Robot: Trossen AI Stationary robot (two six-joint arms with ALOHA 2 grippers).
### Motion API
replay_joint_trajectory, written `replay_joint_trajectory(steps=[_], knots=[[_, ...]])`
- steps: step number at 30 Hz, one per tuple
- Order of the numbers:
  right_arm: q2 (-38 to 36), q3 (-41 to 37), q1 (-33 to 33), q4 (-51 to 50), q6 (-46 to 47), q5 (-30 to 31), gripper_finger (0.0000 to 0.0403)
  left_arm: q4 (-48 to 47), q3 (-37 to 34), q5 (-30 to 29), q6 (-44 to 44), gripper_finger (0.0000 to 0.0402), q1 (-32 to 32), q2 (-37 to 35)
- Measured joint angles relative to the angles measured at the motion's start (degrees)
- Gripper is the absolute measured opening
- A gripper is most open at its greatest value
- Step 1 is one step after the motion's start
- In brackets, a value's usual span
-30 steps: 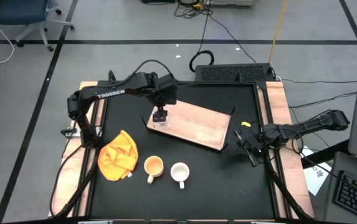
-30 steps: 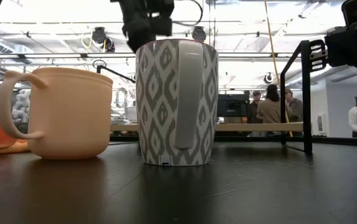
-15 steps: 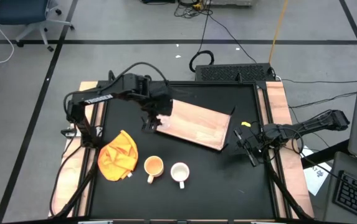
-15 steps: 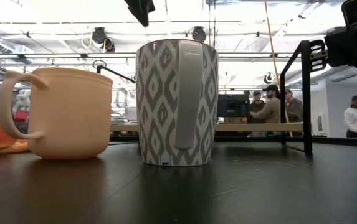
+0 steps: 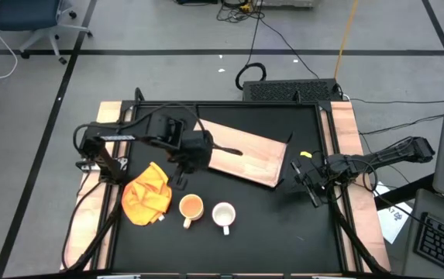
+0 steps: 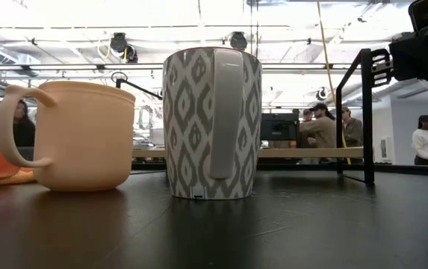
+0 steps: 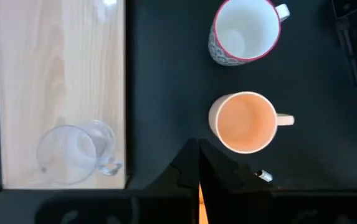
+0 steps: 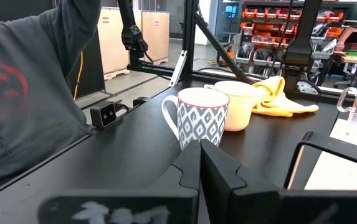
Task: Stack small to large cups/mugs on shelf
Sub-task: Put the light orange mug on the shelf
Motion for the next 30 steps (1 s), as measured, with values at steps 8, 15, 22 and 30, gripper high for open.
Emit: replay_joint_trajectory(steps=[8,15,22,30], knots=[[0.0,0.0,0.0,0.0,0.0,0.0,0.0,1.2,-0.1,-5.6,-2.6,0.0002,-3.1,-3.8],[0.0,0.0,0.0,0.4,0.0,0.0,0.0,3.0,-0.1,-8.4,-3.1,0.0001,-4.1,-7.9],[0.0,0.0,0.0,0.4,0.0,0.0,0.0,4.3,-1.7,-10.7,-2.4,0.0001,-3.0,-14.0],[0.0,0.0,0.0,0.3,0.0,0.0,0.0,13.9,-18.8,-11.7,-2.7,0.0,-1.8,-28.1]])
